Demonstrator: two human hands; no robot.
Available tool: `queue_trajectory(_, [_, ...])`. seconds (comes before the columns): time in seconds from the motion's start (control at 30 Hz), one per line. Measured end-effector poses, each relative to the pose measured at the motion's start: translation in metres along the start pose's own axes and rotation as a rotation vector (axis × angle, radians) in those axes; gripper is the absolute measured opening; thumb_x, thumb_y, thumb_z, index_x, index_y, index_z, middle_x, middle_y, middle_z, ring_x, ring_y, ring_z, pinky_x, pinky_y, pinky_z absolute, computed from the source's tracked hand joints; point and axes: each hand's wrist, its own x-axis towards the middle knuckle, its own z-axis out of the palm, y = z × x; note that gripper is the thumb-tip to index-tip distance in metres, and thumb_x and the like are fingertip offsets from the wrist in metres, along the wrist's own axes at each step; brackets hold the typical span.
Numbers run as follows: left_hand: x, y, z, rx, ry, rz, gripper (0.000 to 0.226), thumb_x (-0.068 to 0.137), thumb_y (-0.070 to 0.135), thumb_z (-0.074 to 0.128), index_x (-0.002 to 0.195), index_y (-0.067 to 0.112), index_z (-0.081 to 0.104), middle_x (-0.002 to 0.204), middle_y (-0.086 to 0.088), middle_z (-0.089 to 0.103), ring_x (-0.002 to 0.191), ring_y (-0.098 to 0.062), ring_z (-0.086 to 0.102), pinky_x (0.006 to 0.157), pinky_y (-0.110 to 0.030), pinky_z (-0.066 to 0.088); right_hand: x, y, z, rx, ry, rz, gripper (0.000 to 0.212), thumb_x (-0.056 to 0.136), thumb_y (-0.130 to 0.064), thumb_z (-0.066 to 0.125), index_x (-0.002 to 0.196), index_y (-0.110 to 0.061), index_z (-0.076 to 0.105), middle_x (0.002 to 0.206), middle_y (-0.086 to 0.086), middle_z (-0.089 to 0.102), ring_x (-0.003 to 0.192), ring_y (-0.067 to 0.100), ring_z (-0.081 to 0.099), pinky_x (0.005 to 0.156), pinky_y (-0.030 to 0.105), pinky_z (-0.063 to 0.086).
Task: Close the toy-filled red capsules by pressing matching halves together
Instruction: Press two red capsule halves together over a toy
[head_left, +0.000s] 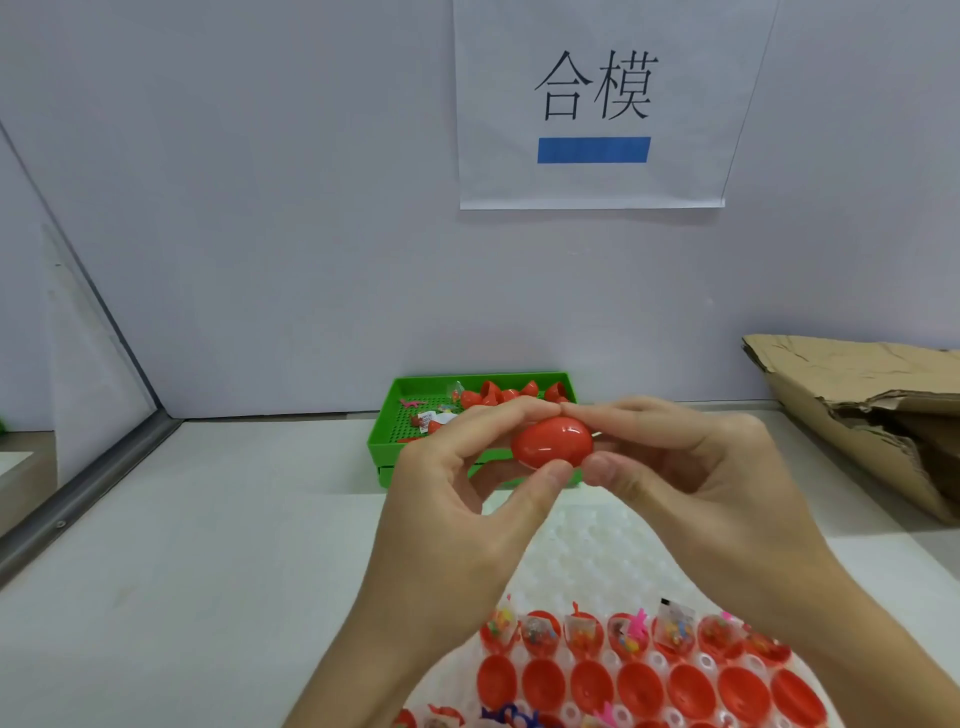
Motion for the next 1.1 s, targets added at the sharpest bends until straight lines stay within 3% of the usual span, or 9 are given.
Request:
queue_trajectory(0.2, [0.0, 0.001, 0.0, -0.069, -0.011, 0.005, 0.032, 0.076, 0.005, 0.074, 0.107, 0.015, 0.071, 0.101, 0.007, 0.074, 0.099, -0.014, 0.071, 0.083, -0.019, 0.055, -0.001, -0.006, -0.001, -0.026, 0.044, 0.035, 0.032, 0.076, -0.03, 0.07, 0.107, -0.024, 0.075, 0.092, -0.008, 0.079, 0.077, 0.008, 0.074, 0.069, 0.015, 0.056])
queue_trajectory(0.4, [0.001, 0.002, -0.002, -0.067, -0.008, 0.027, 0.038, 0.069, 0.008, 0.085, 0.104, 0.016, 0.073, 0.102, 0.002, 0.074, 0.1, -0.018, 0.071, 0.085, -0.021, 0.056, -0.001, -0.009, -0.002, -0.011, -0.007, 0.09, 0.028, 0.071, -0.035, 0.073, 0.098, -0.029, 0.078, 0.089, -0.006, 0.079, 0.076, 0.015, 0.075, 0.067, 0.018, 0.058])
queue_trajectory(0.5, [0.001, 0.002, -0.002, 0.006, 0.018, 0.033, 0.033, 0.065, 0.009, 0.083, 0.096, 0.017, 0.077, 0.094, 0.004, 0.074, 0.092, -0.012, 0.072, 0.079, -0.019, 0.057, -0.001, -0.008, -0.001, 0.013, 0.011, 0.099, 0.021, 0.064, -0.028, 0.076, 0.084, -0.031, 0.081, 0.08, -0.003, 0.079, 0.067, 0.015, 0.074, 0.062, 0.017, 0.057])
queue_trajectory(0.63, [-0.001, -0.004, 0.002, 0.102, 0.061, 0.068, 0.045, 0.061, -0.017, 0.081, 0.086, 0.02, 0.078, 0.084, 0.007, 0.073, 0.084, -0.01, 0.071, 0.071, -0.019, 0.058, -0.001, -0.008, -0.001, -0.044, 0.049, 0.091, 0.021, 0.056, -0.018, 0.079, 0.071, -0.033, 0.08, 0.065, -0.002, 0.075, 0.055, 0.01, 0.069, 0.056, 0.015, 0.054])
queue_trajectory(0.73, [-0.002, -0.008, 0.006, 0.164, 0.083, 0.108, 0.041, 0.061, -0.01, 0.08, 0.087, 0.022, 0.077, 0.084, 0.008, 0.073, 0.083, -0.013, 0.071, 0.07, -0.022, 0.059, -0.001, -0.008, -0.001, -0.116, 0.05, 0.086, 0.025, 0.057, -0.022, 0.079, 0.072, -0.041, 0.079, 0.062, -0.008, 0.074, 0.053, 0.009, 0.069, 0.056, 0.017, 0.055])
queue_trajectory(0.83, [-0.003, -0.009, 0.009, 0.227, 0.11, 0.13, 0.039, 0.065, -0.008, 0.078, 0.086, 0.024, 0.078, 0.085, 0.011, 0.071, 0.085, -0.01, 0.069, 0.071, -0.016, 0.056, -0.002, -0.006, -0.002, -0.177, 0.066, 0.088, 0.026, 0.06, -0.022, 0.08, 0.077, -0.041, 0.077, 0.063, -0.011, 0.073, 0.055, 0.009, 0.07, 0.057, 0.017, 0.055])
queue_trajectory(0.97, [-0.004, -0.009, 0.012, 0.272, 0.113, 0.142, 0.04, 0.066, 0.0, 0.073, 0.096, 0.026, 0.073, 0.087, 0.013, 0.07, 0.088, -0.01, 0.068, 0.072, -0.015, 0.055, -0.002, -0.004, -0.003, -0.208, 0.078, 0.095, 0.041, 0.067, -0.001, 0.085, 0.077, -0.041, 0.078, 0.064, -0.008, 0.074, 0.055, 0.011, 0.07, 0.058, 0.02, 0.057])
queue_trajectory(1.1, [-0.006, -0.013, 0.013, 0.271, 0.078, 0.118, 0.033, 0.07, 0.003, 0.07, 0.092, 0.027, 0.068, 0.089, 0.01, 0.067, 0.09, -0.02, 0.067, 0.076, -0.029, 0.058, -0.003, -0.002, -0.001, -0.215, 0.042, 0.139, 0.037, 0.072, -0.001, 0.083, 0.077, -0.038, 0.079, 0.067, -0.008, 0.075, 0.06, 0.01, 0.071, 0.06, 0.017, 0.055])
